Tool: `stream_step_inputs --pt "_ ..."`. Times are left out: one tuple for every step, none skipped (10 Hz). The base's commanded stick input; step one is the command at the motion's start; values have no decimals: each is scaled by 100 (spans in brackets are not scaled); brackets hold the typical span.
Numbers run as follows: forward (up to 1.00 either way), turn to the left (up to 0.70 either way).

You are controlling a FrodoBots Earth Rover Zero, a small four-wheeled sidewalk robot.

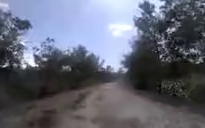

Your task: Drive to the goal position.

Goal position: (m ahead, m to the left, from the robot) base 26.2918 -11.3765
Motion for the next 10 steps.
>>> stream_step_inputs --pt "85 0" --pt "85 0" --pt "85 0" --pt "85 0" --pt "85 0" --pt "85 0" --pt "85 0" --pt "85 0" --pt "85 0" --pt "85 0"
